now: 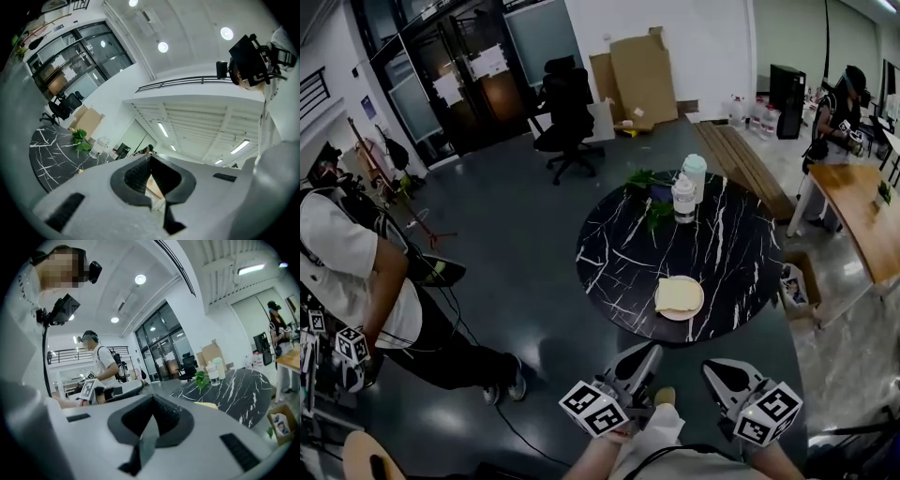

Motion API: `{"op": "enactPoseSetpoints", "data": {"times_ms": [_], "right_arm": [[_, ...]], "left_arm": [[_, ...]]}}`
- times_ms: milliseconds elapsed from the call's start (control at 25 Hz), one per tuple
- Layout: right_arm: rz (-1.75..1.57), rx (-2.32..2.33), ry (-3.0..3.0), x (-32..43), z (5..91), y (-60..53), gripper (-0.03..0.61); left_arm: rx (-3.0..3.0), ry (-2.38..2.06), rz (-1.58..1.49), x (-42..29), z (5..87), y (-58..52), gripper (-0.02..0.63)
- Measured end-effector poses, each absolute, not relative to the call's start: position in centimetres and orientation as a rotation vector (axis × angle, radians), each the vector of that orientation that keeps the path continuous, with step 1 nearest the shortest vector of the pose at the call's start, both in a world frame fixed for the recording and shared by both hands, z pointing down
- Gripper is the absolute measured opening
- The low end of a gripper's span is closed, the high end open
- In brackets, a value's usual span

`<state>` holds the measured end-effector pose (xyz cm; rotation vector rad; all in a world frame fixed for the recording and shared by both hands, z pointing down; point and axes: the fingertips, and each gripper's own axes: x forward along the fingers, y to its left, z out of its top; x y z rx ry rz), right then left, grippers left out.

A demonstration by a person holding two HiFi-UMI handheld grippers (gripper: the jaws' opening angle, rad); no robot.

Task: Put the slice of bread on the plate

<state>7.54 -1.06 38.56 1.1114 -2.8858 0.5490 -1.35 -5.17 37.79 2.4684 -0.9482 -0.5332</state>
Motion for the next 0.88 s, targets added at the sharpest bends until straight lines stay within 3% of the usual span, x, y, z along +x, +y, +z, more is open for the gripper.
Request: {"op": "enactPoseSetpoints", "data": {"times_ms": [880], "right_arm": [[0.552, 1.055, -2.92, 5.6, 37.2, -0.7, 0.011]], "left_arm": [[2.463, -0.998, -0.58, -3.2, 38.0, -3.8, 0.008]]}}
